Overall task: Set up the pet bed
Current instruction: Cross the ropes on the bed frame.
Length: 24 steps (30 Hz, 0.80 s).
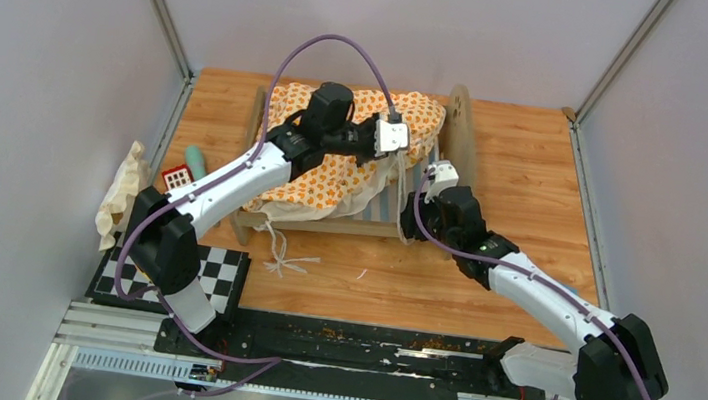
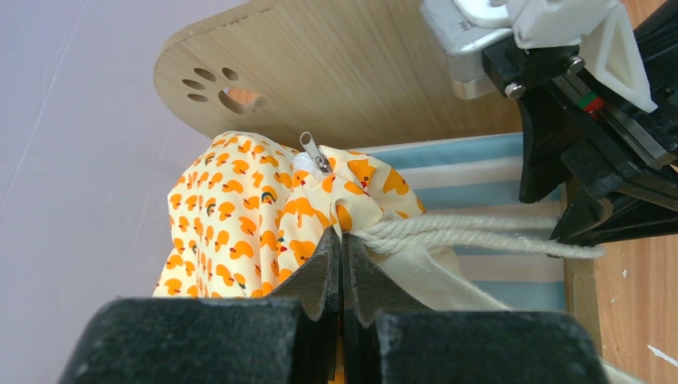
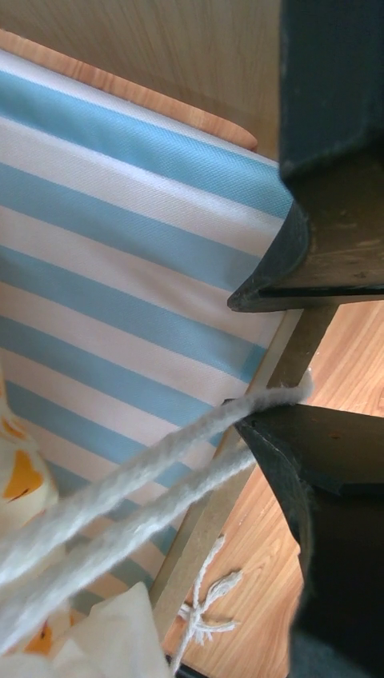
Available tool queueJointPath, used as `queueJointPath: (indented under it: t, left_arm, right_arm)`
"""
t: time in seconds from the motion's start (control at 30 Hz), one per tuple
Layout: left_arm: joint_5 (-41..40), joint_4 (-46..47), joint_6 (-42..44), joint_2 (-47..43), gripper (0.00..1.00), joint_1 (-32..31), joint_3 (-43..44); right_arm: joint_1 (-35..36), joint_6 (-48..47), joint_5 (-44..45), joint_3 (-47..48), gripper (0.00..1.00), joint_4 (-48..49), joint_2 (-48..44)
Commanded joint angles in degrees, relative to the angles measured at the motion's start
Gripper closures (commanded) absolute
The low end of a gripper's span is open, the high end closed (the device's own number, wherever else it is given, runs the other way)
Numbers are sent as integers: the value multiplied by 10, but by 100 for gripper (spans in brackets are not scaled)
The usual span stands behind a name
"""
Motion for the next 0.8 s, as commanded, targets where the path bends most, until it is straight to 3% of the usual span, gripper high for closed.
queueJointPath:
  t: [0.0, 0.4, 0.77]
  left_arm:
    - [-11, 50, -37, -22, 100, 10, -4]
    - [-54, 125, -86, -30, 100, 19, -31]
    - [-60, 136, -96, -33, 100, 25, -38]
  right_arm:
    - [2, 15, -4, -13, 59, 59, -1]
    - [2, 13, -2, -23, 66, 68, 8]
    - [2, -45, 65, 67, 92, -67, -59]
